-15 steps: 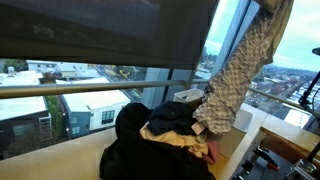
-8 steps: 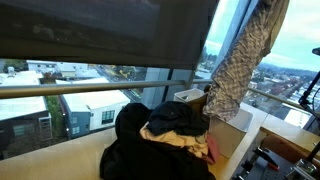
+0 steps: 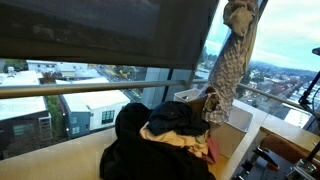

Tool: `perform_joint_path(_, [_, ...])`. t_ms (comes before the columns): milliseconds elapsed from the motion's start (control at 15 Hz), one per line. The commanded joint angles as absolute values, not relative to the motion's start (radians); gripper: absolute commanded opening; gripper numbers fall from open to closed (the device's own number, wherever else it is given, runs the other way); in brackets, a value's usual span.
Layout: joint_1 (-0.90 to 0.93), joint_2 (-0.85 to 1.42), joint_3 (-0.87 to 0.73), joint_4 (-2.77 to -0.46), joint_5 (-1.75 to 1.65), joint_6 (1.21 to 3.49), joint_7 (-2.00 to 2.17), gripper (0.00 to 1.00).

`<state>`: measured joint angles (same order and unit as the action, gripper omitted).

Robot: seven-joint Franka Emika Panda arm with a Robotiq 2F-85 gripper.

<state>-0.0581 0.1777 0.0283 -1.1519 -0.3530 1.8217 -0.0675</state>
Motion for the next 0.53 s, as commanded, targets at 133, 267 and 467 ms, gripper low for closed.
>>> perform_joint_path(133, [-0.048,0.159,0.058,-1.414,-0.278,1.973,-0.033,0.06])
perform_joint_path(267, [-0.036,0.159,0.07,-1.505,-0.268,2.003,-0.014,0.06])
perform_joint_path(467, [0.002,0.154,0.05,-1.617,-0.259,2.032,0.005,0.06])
